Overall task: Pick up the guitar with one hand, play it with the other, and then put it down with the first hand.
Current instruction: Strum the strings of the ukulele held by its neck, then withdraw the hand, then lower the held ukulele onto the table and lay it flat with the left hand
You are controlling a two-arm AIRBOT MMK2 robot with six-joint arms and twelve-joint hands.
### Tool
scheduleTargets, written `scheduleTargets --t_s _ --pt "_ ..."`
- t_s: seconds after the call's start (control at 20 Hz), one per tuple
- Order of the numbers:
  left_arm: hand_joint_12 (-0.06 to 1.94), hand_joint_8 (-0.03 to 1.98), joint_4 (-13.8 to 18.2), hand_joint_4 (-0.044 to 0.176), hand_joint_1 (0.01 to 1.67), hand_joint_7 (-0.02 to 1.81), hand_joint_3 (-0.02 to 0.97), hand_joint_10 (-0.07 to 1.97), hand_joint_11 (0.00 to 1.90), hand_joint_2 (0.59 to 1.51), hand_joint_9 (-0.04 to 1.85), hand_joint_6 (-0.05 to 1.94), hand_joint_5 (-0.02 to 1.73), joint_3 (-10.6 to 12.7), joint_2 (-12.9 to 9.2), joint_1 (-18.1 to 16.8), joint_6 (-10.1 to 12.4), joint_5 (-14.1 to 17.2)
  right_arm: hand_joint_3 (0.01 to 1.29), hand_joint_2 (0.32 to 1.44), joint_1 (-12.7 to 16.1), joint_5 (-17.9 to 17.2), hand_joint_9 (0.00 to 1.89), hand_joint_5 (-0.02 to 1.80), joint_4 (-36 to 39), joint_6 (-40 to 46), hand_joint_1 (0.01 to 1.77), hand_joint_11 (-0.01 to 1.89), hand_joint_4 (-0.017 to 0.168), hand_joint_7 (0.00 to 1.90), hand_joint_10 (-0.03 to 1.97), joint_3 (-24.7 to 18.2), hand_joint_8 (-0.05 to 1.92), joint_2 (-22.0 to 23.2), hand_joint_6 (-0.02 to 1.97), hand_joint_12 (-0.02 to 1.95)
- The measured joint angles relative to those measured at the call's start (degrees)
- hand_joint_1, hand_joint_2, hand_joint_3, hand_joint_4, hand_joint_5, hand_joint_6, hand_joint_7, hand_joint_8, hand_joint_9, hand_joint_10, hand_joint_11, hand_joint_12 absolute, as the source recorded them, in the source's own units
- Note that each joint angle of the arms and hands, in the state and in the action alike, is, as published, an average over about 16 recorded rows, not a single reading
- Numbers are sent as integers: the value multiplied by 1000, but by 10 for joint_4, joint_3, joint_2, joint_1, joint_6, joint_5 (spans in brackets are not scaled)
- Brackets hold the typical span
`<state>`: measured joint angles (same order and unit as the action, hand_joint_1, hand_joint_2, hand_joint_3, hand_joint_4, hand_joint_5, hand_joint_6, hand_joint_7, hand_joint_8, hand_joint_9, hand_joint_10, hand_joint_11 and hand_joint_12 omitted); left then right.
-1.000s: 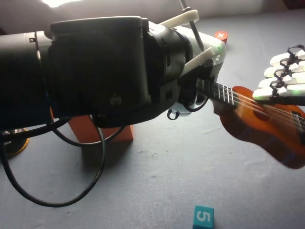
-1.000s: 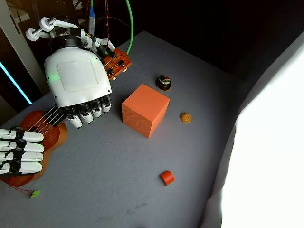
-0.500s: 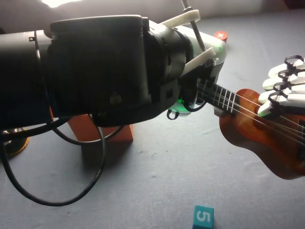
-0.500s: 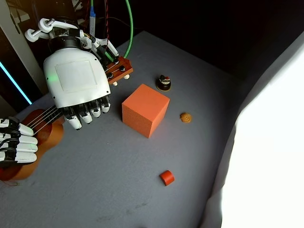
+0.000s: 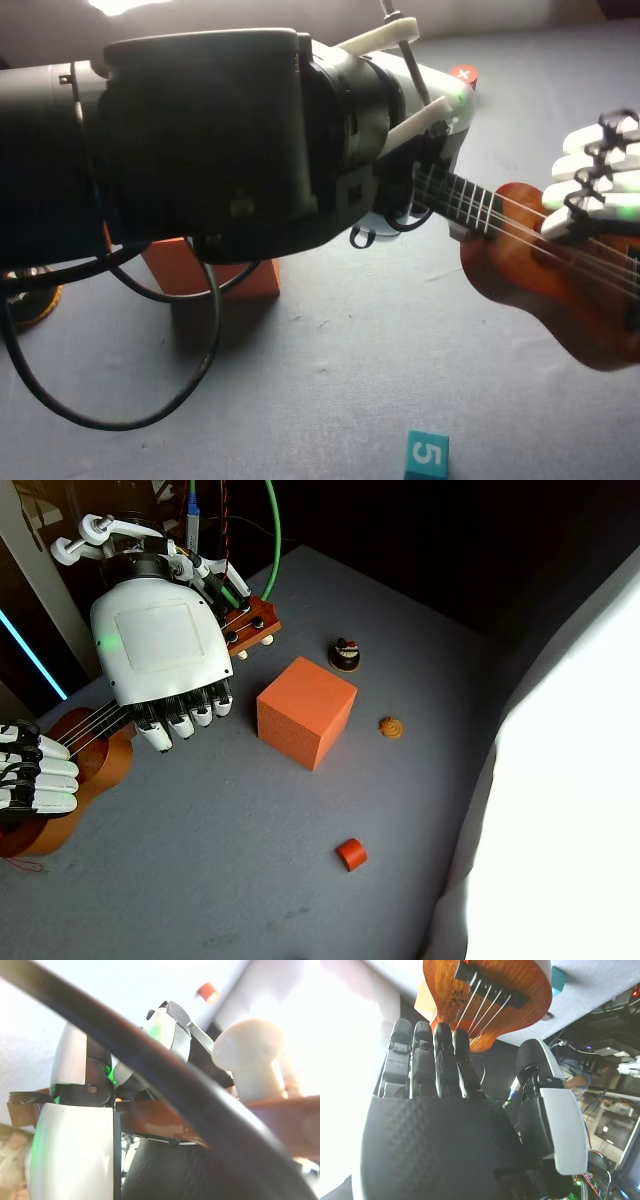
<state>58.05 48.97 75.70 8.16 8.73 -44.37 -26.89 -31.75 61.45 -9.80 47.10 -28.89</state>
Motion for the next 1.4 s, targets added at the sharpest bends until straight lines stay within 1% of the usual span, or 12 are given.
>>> scheduleTargets --t_s 0.25,0.35,0.45,0.65,0.95,1.15,1.4 --pt "1931 1961 10 -2 1447 1270 -16 1920 1422 1094 1373 1853 1166 1 0 0 14 -2 19 1317 7 -8 112 14 -64 -45 330 19 -3 158 51 10 27 0 573 272" --pt "1931 1961 18 -2 1448 1269 -16 1919 1419 1094 1372 1858 1171 2 0 2 26 -4 19 1317 11 -10 108 16 -101 -69 328 19 0 153 55 15 27 0 549 268" --pt "1931 1961 30 -2 1449 1269 -16 1919 1416 1094 1372 1863 1175 2 0 6 42 -6 19 1317 14 -12 105 18 -142 -93 326 19 2 148 58 21 27 -1 525 271" --pt "1931 1961 63 -2 1451 1269 -17 1919 1413 1095 1371 1871 1183 1 0 20 84 -13 19 1317 20 -13 101 16 -218 -135 321 19 3 144 64 28 27 -4 484 279" --pt "1931 1960 121 -2 1451 1268 -16 1919 1413 1095 1369 1875 1176 -8 0 53 162 -36 19 1317 27 -8 95 17 -292 -178 309 19 3 137 75 32 27 -8 426 270" --pt "1931 1960 157 -2 1451 1267 -17 1919 1412 1095 1368 1878 1168 -16 2 79 209 -53 19 1317 30 -5 90 18 -310 -188 302 19 2 132 81 31 28 -10 412 264" --pt "1931 1961 184 -2 1447 1264 -16 1919 1412 1094 1367 1880 1157 -26 8 107 249 -74 19 1317 31 -4 86 21 -303 -188 301 19 3 123 89 27 27 -11 391 255"
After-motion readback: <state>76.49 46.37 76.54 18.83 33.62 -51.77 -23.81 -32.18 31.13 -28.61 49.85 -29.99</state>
